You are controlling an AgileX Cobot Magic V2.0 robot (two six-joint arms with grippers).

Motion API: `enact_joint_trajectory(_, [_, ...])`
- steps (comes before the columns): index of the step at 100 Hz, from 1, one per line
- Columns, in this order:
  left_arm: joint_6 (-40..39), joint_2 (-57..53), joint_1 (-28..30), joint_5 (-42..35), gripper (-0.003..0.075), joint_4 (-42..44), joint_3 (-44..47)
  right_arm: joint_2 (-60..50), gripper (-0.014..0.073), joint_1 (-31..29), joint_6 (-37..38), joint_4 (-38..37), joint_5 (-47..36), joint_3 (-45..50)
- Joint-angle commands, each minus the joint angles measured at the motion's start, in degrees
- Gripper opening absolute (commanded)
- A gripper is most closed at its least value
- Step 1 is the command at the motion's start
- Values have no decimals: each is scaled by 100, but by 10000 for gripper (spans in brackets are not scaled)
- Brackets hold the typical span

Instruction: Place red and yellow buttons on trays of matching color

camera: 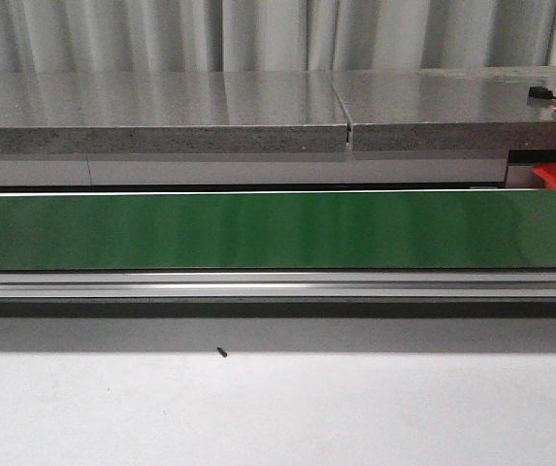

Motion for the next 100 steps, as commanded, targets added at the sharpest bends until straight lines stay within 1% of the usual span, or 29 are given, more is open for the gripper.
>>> enact_joint_trajectory(1, [-46, 177, 1, -295, -20, -249, -210, -108, -69, 8, 0, -69, -473, -92])
enact_joint_trajectory(23, [-35, 326, 1, -453, -12, -232, -210, -108, -69, 8, 0, -69, -473, -92])
enact_joint_trajectory(30, [19, 337, 1, -539, 42, -221, -210, -108, -69, 8, 0, -69, -473, -92])
enact_joint_trajectory(37, [18, 337, 1, -667, 151, -221, -210, -108, -69, 8, 0, -69, -473, -92])
enact_joint_trajectory(40, [18, 337, 1, -695, 225, -221, -210, -108, -69, 8, 0, -69, -473, -92])
enact_joint_trajectory(42, [18, 337, 1, -710, 258, -221, -210, -108, -69, 8, 0, -69, -473, -92])
enact_joint_trajectory(47, [18, 337, 1, -710, 399, -221, -210, -108, -69, 8, 0, -69, -473, -92])
enact_joint_trajectory(49, [18, 337, 1, -710, 434, -221, -210, -108, -69, 8, 0, -69, -473, -92])
enact_joint_trajectory(50, [18, 337, 1, -699, 468, -221, -210, -108, -69, 8, 0, -69, -473, -92])
enact_joint_trajectory(54, [18, 337, 1, -690, 552, -221, -210, -108, -69, 8, 0, -69, -473, -92])
enact_joint_trajectory(61, [-3, 337, 1, -677, 631, -290, -210, -108, -69, 8, 0, -69, -473, -92])
enact_joint_trajectory(65, [-3, 337, 1, -664, 642, -370, -210, -108, -69, 8, 0, -69, -473, -92])
enact_joint_trajectory(75, [-45, 337, 1, -628, 640, -384, -210, -108, -69, 8, 0, -69, -473, -92])
enact_joint_trajectory(80, [-284, 337, 1, -570, 640, -293, -210, -108, -69, 8, 0, -69, -473, -92])
enact_joint_trajectory(83, [-570, 337, 4, -532, 639, -187, -210, -108, -69, 8, 0, -69, -473, -92])
enact_joint_trajectory(88, [-1032, 337, 48, -440, 639, 136, -210, -108, -69, 8, 0, -69, -473, -92])
enact_joint_trajectory(100, [-2196, 337, 301, -189, 638, 1462, -210, -108, -69, 8, 0, -69, -473, -92])
